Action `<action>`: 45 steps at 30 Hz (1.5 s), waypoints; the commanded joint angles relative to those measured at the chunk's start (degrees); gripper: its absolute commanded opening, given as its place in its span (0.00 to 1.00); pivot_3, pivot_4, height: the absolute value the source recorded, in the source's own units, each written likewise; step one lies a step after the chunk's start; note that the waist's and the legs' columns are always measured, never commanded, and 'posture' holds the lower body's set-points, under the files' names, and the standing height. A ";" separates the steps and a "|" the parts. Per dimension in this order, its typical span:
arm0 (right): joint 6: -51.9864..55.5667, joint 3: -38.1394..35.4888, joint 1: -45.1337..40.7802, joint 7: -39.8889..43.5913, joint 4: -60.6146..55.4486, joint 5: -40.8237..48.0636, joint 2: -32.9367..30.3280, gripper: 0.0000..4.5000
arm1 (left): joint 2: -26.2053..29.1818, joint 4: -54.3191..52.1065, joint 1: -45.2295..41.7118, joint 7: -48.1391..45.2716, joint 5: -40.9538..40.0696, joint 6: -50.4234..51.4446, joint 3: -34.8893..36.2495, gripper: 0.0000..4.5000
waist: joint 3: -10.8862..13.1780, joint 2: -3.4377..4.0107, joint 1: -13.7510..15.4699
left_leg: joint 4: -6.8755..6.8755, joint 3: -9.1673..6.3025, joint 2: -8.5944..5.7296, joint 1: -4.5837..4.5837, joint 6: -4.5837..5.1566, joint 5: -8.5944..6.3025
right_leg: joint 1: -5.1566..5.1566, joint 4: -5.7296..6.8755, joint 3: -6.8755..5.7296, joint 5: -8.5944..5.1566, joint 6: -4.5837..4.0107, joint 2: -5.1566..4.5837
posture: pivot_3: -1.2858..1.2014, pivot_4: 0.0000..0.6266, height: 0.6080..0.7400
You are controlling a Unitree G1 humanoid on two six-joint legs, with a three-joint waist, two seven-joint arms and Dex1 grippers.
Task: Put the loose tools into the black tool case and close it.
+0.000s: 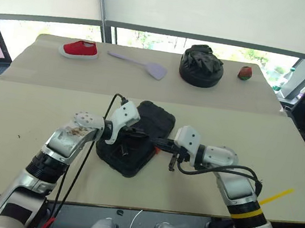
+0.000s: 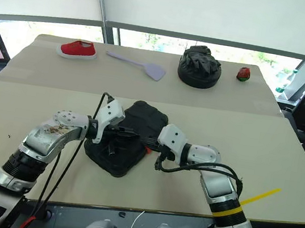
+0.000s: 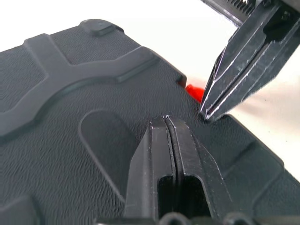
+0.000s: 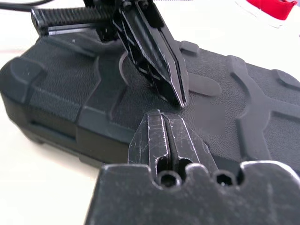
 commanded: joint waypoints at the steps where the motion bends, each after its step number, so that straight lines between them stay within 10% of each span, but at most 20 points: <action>1: 1.93 -2.33 0.98 -0.94 -1.03 1.63 -0.65 0.00 | 1.13 4.63 3.13 0.26 3.06 3.06 -3.63 0.02 | -0.01 0.01 0.01 | 0.00 0.00 0.00 0.00 0.00 0.00 | 0.00 0.00 0.00 0.00 0.00 0.00 | 0.52 0.24 1.00; 45: 5.02 -1.18 1.34 0.35 0.38 2.94 -0.82 0.00 | 2.70 3.67 4.84 -0.06 2.90 4.29 -3.98 0.02 | -0.04 0.00 -0.24 | -0.11 0.00 0.05 -0.02 0.00 0.00 | -0.09 -0.05 0.02 -0.04 -0.02 0.07 | 0.52 0.24 1.00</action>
